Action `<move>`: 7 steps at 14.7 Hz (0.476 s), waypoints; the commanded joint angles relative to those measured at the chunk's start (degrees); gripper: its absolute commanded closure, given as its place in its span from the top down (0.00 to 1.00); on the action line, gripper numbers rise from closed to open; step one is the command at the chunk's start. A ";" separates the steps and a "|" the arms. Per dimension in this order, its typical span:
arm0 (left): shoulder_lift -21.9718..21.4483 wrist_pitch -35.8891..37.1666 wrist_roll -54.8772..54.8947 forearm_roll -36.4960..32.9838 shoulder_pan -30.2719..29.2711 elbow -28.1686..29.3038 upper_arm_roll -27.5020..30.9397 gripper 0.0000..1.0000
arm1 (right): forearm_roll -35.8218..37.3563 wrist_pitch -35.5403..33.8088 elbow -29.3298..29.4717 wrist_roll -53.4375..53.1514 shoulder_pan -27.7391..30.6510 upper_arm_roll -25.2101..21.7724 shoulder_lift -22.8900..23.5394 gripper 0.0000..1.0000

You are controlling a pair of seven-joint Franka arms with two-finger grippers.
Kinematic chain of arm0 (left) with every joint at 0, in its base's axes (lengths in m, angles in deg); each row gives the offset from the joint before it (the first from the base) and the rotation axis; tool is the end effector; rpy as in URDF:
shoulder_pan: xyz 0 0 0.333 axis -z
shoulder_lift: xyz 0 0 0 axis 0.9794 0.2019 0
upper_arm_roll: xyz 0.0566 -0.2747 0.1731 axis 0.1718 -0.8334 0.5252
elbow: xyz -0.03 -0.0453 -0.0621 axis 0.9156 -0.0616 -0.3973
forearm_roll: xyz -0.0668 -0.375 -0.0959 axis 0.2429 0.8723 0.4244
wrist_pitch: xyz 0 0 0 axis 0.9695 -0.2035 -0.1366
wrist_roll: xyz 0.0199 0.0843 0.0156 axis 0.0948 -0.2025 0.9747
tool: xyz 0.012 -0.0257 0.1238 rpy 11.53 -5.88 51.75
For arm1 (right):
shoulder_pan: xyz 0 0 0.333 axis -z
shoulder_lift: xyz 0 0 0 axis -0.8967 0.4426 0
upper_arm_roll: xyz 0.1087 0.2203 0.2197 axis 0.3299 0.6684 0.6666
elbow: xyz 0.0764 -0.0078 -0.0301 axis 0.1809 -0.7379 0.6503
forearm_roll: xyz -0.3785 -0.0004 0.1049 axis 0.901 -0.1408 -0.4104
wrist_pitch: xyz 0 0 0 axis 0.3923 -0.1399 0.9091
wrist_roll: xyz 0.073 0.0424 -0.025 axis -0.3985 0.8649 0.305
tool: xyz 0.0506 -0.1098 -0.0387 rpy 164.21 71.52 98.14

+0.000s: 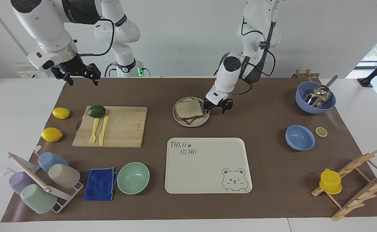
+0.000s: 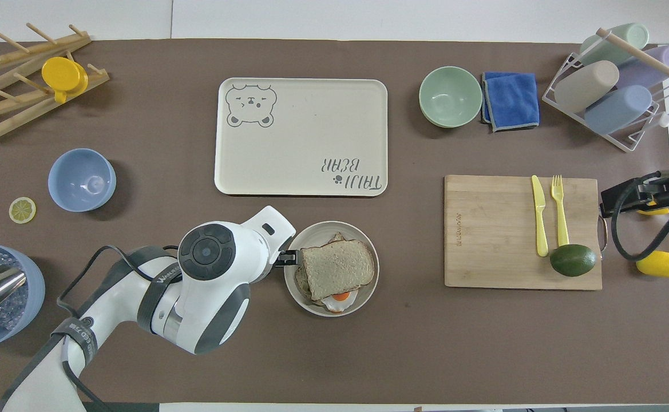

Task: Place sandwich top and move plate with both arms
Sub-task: 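Retract the right gripper while the left gripper reaches the plate rim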

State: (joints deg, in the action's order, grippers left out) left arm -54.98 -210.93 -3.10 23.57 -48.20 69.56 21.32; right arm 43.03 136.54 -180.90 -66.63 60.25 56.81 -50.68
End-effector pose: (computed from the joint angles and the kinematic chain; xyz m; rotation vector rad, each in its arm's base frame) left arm 0.4152 -0.3125 0.3162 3.0636 -0.1072 -0.0532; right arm 0.5233 -0.0119 0.5931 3.0855 0.0086 -0.2333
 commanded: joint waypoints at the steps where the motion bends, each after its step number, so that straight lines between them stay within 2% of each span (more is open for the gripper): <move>1: -0.61 -1.37 -0.72 0.55 1.75 1.66 0.71 0.80 | 0.55 -0.18 1.87 0.82 0.67 -0.11 1.44 1.00; 4: -0.70 -1.46 -0.63 1.87 2.19 2.10 0.71 0.75 | 0.38 0.00 1.78 0.82 0.84 0.06 1.44 1.00; 7: -0.61 -1.63 -0.63 3.71 2.98 2.19 0.71 0.70 | -2.78 -0.26 1.52 1.43 2.07 -1.34 1.09 1.00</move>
State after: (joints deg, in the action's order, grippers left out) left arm -54.98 -210.95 -3.19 26.00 -46.69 70.33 21.31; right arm 42.33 136.62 -180.14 -66.63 61.10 56.27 -49.82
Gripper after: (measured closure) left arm 0.278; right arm 0.000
